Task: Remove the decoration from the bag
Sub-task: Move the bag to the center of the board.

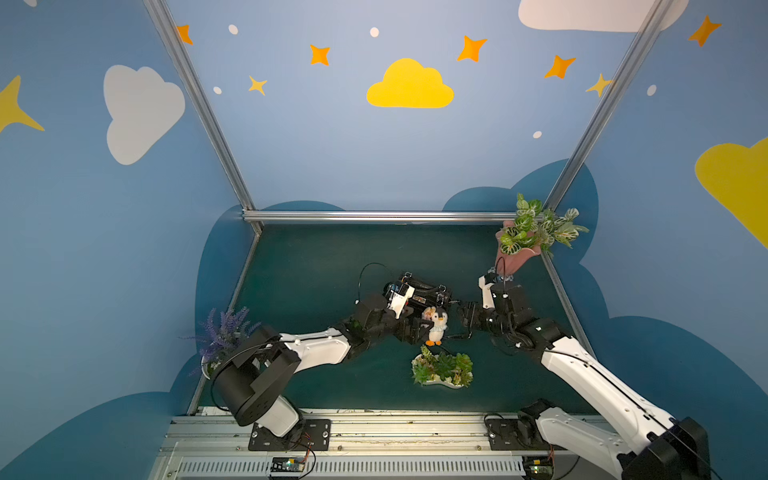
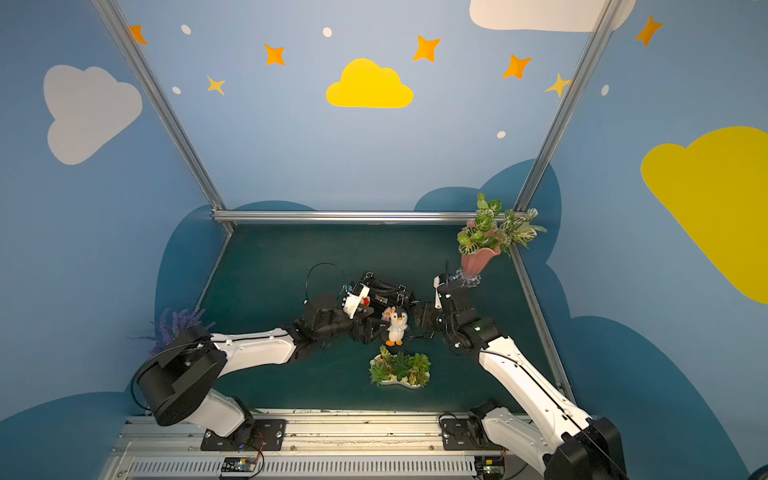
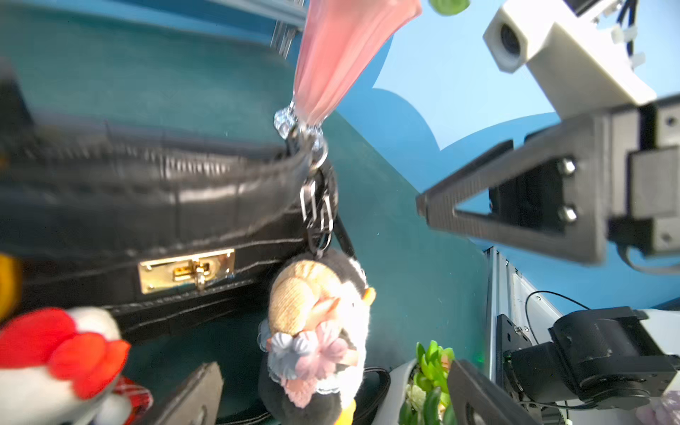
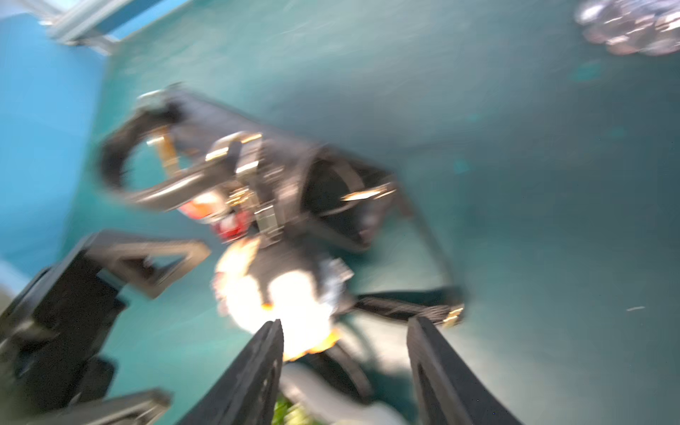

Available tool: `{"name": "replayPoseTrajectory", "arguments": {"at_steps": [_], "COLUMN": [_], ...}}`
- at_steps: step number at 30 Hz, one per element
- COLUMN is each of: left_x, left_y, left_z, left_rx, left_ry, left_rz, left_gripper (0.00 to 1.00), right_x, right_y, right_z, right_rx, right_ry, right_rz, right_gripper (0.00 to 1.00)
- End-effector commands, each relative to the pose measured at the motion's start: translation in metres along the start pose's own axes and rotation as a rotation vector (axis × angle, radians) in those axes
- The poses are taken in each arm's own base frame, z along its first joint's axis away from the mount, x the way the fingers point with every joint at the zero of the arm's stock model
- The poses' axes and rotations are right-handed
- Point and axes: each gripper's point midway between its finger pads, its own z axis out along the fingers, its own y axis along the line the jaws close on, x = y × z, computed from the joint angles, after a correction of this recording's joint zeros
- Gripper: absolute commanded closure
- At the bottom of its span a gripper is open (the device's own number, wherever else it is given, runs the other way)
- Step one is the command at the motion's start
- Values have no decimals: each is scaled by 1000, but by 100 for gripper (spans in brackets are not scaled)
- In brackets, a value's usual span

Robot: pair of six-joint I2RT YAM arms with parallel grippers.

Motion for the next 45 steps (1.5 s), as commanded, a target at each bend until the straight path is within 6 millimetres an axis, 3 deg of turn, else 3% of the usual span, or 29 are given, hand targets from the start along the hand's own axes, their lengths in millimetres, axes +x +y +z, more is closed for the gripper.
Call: {"name": "replayPoseTrajectory", "arguments": {"at_steps": [1,7,14,20,26,37,39,43,45], "left_x": [-3,-32,-57,-63,-57,-69,-73,-81,-85], "left_y": [-1,-8,5,35,32,67,66,61,63], "left_z": [-13,-35,-48,-31,-18,17,19,21,23], "left_rx": [-32,-70,-118,-155,-50,-130,-123,-124,-133], "left_ry": [9,19,108,238,252,208,185,132,122], "left_rz": [69,222,566,760,857,1005,1022,1060,1082], "left_gripper": [0,0,0,0,0,1,6,32,36], "right_x": [-10,-20,-27,-30,-27,-27,-29,-30,-31], "right_y": [9,28,42,49,45,36,33,28,25], "right_z": [-9,1,19,42,54,68,69,70,69], "right_rx": [41,39,81,103,142,199,206,210,213], "right_ry": [-89,-166,-149,-134,-121,-135,-142,-136,-134], "right_rz": [116,126,108,112,111,112,117,112,113], "right_gripper": [45,51,50,50,52,57,58,59,59]}}
